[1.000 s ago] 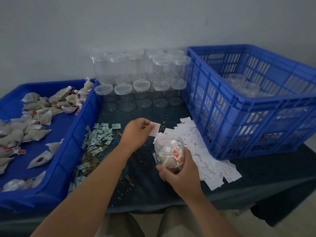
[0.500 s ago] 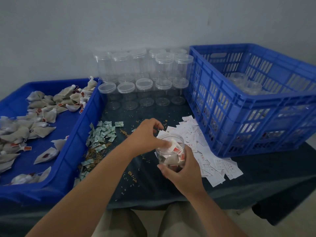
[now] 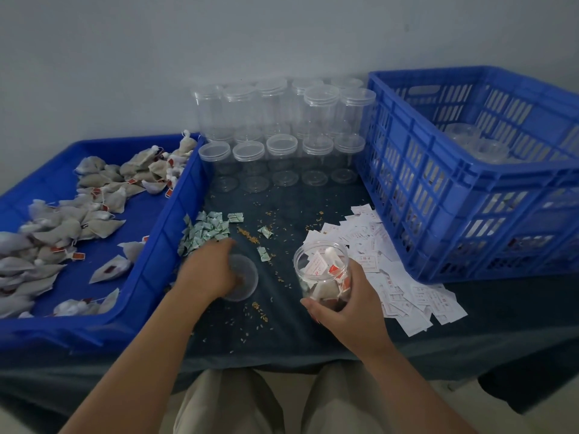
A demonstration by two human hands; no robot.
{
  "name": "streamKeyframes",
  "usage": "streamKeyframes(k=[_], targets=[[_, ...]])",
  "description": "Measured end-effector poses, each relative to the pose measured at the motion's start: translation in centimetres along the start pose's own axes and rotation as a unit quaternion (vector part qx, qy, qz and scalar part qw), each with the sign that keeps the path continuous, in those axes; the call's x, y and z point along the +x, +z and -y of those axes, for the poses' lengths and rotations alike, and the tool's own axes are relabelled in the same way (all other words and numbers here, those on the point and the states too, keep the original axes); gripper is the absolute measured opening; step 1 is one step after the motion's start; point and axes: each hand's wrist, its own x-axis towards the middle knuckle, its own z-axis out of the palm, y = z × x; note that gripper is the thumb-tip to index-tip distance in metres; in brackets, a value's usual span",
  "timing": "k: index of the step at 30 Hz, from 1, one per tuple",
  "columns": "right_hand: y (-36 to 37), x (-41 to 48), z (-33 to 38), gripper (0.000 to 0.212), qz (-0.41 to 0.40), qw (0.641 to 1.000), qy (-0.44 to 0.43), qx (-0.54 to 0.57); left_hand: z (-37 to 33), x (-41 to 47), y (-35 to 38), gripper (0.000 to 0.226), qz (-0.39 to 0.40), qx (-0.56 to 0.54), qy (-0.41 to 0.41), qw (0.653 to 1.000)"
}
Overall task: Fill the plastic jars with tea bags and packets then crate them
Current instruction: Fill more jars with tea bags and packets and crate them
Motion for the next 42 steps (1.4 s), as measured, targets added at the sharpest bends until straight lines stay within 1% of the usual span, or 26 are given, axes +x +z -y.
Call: streamKeyframes(k=[2, 3, 4, 6, 8, 10, 11, 13, 14, 16, 18, 20, 22, 25, 27, 29, 30, 32, 34, 35, 36, 37, 39, 40, 41, 42], targets=[[-0.1, 0.0, -0.1, 0.075, 0.006, 1.000, -0.005, -0.006, -0.9, -0.3, -0.9, 0.014, -0.053, -0.136, 0.014, 0.989], [-0.1, 0.0, 0.0, 0.076, 0.010, 1.000, -0.007, -0.010, -1.7, -0.7, -1.4, 0.007, -0.071, -0.205, 0.030, 0.976], [0.0, -0.1, 0.0, 0.079, 0.015, 1.000, -0.008, -0.012, -2.7, -1.1, -1.9, 0.011, -0.078, -0.262, 0.046, 0.961], [0.1, -0.1, 0.0, 0.086, 0.026, 1.000, -0.010, -0.013, -4.9, -2.2, -2.8, 0.008, -0.033, -0.343, 0.072, 0.936], [0.1, 0.0, -0.1, 0.088, 0.030, 0.999, -0.015, -0.012, -6.9, -3.3, -3.1, 0.011, 0.026, -0.374, 0.116, 0.920], [0.1, 0.1, 0.0, 0.079, 0.034, 0.999, -0.028, -0.010, -8.3, -4.4, -3.2, 0.019, 0.073, -0.385, 0.162, 0.906], [0.1, 0.2, 0.0, 0.075, 0.037, 0.999, -0.030, -0.011, -8.8, -4.8, -3.1, 0.035, 0.089, -0.368, 0.188, 0.906], [0.1, 0.3, 0.1, 0.073, 0.044, 0.999, -0.023, -0.011, -9.8, -5.4, -2.6, 0.074, 0.085, -0.292, 0.241, 0.921], [0.1, 0.4, 0.0, 0.073, 0.045, 0.999, -0.022, -0.012, -10.4, -5.5, -2.3, 0.084, 0.068, -0.248, 0.259, 0.931], [0.2, 0.5, -0.1, 0.075, 0.050, 0.998, -0.022, -0.001, -11.7, -5.6, -2.1, 0.087, 0.038, -0.195, 0.265, 0.944], [0.2, 0.6, -0.2, 0.073, 0.055, 0.998, -0.030, 0.016, -12.8, -5.5, -2.1, 0.087, 0.038, -0.169, 0.247, 0.954], [0.3, 0.6, -0.3, 0.066, 0.052, 0.997, -0.053, 0.013, -14.1, -5.2, -1.8, 0.088, 0.059, -0.135, 0.223, 0.964], [0.4, 0.7, -0.3, 0.054, 0.045, 0.996, -0.072, -0.002, -15.4, -5.1, -1.4, 0.091, 0.053, -0.104, 0.199, 0.973], [0.5, 0.6, -0.5, 0.042, 0.021, 0.997, -0.076, -0.011, -16.5, -4.8, -1.0, 0.109, 0.047, -0.095, 0.149, 0.983], [0.7, 0.3, -0.6, 0.046, 0.006, 0.997, -0.067, -0.026, -16.9, -4.4, -1.1, 0.120, 0.074, -0.122, 0.097, 0.985], [0.9, 0.3, -0.7, 0.048, -0.010, 0.998, -0.041, -0.045, -17.2, -4.0, -1.2, 0.117, 0.075, -0.118, 0.089, 0.986], [0.9, 0.4, -0.8, 0.046, -0.017, 0.998, -0.037, -0.056, -17.4, -4.0, -1.1, 0.110, 0.060, -0.092, 0.111, 0.988], [0.8, 0.6, -1.2, 0.044, -0.012, 0.994, -0.054, -0.092, -17.4, -4.2, -0.7, 0.098, 0.024, -0.025, 0.188, 0.982], [0.6, 0.6, -1.9, 0.056, 0.007, 0.988, -0.076, -0.136, -17.2, -4.2, -0.3, 0.094, 0.001, 0.036, 0.270, 0.962], [0.6, 0.6, -2.0, 0.064, 0.021, 0.990, -0.061, -0.123, -16.9, -4.2, -0.1, 0.092, -0.007, 0.063, 0.311, 0.948], [0.8, 0.6, -2.3, 0.070, 0.036, 0.988, -0.050, -0.143, -16.5, -4.1, 0.0, 0.090, -0.013, 0.088, 0.354, 0.931], [0.9, 0.6, -2.4, 0.069, 0.042, 0.982, -0.051, -0.178, -16.1, -3.9, 0.0, 0.087, -0.012, 0.107, 0.396, 0.912], [0.8, 0.8, -2.7, 0.054, 0.027, 0.975, -0.067, -0.210, -15.2, -3.6, -0.6, 0.077, 0.016, 0.102, 0.476, 0.873], [0.7, 0.9, -2.8, 0.047, 0.025, 0.983, -0.072, -0.169, -14.9, -3.3, -1.1, 0.068, 0.041, 0.077, 0.507, 0.857], [0.6, 1.0, -2.8, 0.045, 0.048, 0.990, -0.065, -0.115, -14.6, -3.0, -1.8, 0.057, 0.069, 0.038, 0.526, 0.847], [0.3, 0.9, -2.5, 0.049, 0.080, 0.992, -0.070, -0.069, -14.5, -2.8, -2.6, 0.049, 0.098, -0.007, 0.526, 0.845]])
